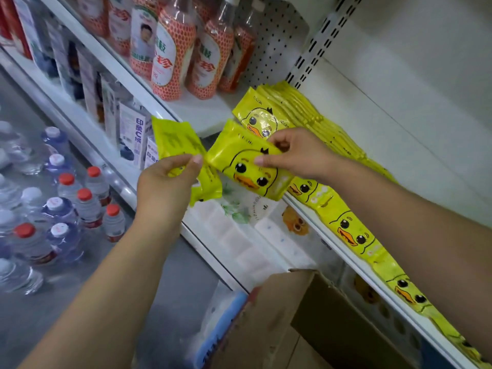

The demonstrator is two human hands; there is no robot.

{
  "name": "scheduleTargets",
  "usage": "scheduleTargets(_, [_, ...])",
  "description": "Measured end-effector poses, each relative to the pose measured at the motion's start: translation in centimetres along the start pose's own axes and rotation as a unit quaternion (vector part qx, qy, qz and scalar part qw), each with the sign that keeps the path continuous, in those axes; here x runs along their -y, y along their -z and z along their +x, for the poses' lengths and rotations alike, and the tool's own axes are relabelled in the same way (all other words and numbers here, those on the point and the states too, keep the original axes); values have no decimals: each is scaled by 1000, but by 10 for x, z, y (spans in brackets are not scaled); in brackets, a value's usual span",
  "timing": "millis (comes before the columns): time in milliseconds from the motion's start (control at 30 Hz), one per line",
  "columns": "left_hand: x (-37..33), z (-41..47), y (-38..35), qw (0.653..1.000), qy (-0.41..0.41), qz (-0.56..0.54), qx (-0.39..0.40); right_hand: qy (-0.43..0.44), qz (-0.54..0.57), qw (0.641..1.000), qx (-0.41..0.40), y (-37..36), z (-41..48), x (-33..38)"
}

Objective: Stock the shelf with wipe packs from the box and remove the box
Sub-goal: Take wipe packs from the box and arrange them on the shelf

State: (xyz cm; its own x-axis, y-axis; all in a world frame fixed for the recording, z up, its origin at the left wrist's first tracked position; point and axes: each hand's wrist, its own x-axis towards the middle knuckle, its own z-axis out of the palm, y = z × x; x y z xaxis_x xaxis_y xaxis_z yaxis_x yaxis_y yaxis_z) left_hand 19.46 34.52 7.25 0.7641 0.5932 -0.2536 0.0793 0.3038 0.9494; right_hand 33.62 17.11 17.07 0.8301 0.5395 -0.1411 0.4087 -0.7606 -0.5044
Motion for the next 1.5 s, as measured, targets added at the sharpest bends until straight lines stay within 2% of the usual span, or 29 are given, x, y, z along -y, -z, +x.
scheduleTargets(100, [6, 10, -2, 994, 51, -85, -47, -28, 19, 995, -96, 11, 33, -3])
scheduleTargets(167, [7, 14, -7, 989, 72, -117, -58, -32, 36, 987, -155, 14, 62, -10])
scheduleTargets(233, [10, 19, -13, 985, 89, -139, -56, -24, 5, 981, -192, 15, 89, -16])
scheduleTargets(400, [11, 24, -24, 979, 117, -165, -28, -22, -198, 964, -179, 13, 132, -25])
scheduleTargets(567, [15, 31, -27, 978, 125, -165, -26, -65, -233, 953, -183, 4, 144, -39])
scheduleTargets(767, [16, 31, -28, 982, 109, -150, -19, -41, -294, 929, -221, -5, 139, -47])
scheduleTargets(900, [12, 26, -30, 984, 100, -150, -10, -29, -236, 937, -257, -6, 126, -46])
scheduleTargets(1000, [8, 20, -34, 983, 91, -156, 4, 34, -81, 947, -310, -16, 92, -35])
scheduleTargets(1067, [4, 15, -38, 982, 90, -165, 12, 59, 22, 957, -282, -28, 52, -20])
scheduleTargets(1133, [0, 8, -43, 978, 94, -186, 24, 96, 73, 969, -214, -40, 6, -12])
scheduleTargets(1233, [-2, -10, -52, 969, 116, -206, 68, 154, 59, 976, -141, -52, -53, -16])
scheduleTargets(1300, [0, -26, -59, 965, 141, -196, 101, 144, 66, 979, -125, -54, -79, -26])
scheduleTargets(1433, [8, -65, -70, 961, 162, -155, 161, 145, 38, 970, -193, -53, -125, -47])
scheduleTargets(1500, [10, -84, -75, 961, 155, -124, 194, 124, 69, 959, -245, -55, -148, -54])
